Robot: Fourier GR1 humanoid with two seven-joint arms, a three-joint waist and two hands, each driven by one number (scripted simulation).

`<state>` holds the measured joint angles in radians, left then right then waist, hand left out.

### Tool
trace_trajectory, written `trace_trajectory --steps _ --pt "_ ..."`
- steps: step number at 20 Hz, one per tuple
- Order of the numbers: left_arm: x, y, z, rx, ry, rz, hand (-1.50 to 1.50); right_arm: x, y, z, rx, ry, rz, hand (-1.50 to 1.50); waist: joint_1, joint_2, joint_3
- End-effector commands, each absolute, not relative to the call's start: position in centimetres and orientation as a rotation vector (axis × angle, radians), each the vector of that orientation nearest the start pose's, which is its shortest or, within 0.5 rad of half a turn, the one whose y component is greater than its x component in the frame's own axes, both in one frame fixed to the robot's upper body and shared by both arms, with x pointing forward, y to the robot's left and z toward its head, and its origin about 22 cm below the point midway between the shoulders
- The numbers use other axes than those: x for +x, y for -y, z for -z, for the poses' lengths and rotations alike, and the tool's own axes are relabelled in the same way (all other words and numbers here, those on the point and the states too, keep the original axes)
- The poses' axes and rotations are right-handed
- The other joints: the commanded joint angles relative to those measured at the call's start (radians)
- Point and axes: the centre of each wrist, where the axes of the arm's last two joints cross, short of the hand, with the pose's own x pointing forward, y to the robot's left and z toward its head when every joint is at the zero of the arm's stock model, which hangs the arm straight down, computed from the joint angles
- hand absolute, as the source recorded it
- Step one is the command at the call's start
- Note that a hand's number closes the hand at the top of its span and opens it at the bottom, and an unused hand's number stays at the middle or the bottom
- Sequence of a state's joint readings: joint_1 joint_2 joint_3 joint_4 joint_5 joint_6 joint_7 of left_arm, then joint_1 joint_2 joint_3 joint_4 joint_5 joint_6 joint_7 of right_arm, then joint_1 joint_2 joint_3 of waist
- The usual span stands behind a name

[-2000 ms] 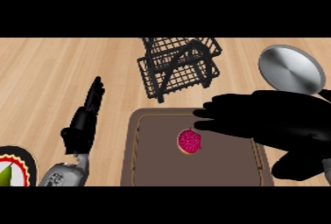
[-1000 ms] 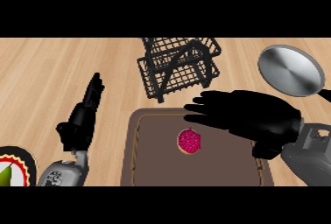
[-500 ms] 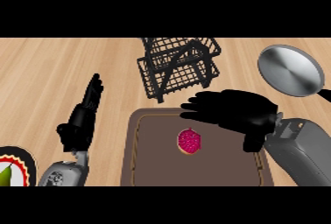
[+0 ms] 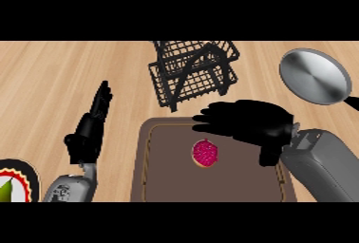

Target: Pick the cupcake from the tray and place it in the tiered basket

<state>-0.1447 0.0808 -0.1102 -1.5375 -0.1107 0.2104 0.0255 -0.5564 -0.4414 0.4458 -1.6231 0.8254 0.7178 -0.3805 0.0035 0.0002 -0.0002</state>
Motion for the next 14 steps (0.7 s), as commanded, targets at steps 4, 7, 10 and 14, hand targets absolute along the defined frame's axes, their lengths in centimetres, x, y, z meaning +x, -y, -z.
trace_trajectory --steps 4,7,10,14 --pt "27.5 -19.9 -4.3 0.187 1.664 0.123 0.0 29.5 14.3 -13.0 -0.034 1.459 -2.142 -1.5 -0.002 -0.001 0.0" --pt "26.1 -20.5 -1.5 0.181 1.657 0.094 0.0 30.5 13.3 -12.1 -0.063 1.419 -2.167 -1.5 0.003 0.0 0.0" --pt "27.5 -20.4 -3.2 0.185 1.677 0.105 0.0 32.1 13.6 -12.4 -0.059 1.463 -2.146 -1.5 0.002 0.001 0.0" --pt "26.8 -20.7 -3.7 0.175 1.646 0.118 0.0 30.2 13.5 -9.2 -0.057 1.434 -2.17 -1.5 0.001 0.0 0.0"
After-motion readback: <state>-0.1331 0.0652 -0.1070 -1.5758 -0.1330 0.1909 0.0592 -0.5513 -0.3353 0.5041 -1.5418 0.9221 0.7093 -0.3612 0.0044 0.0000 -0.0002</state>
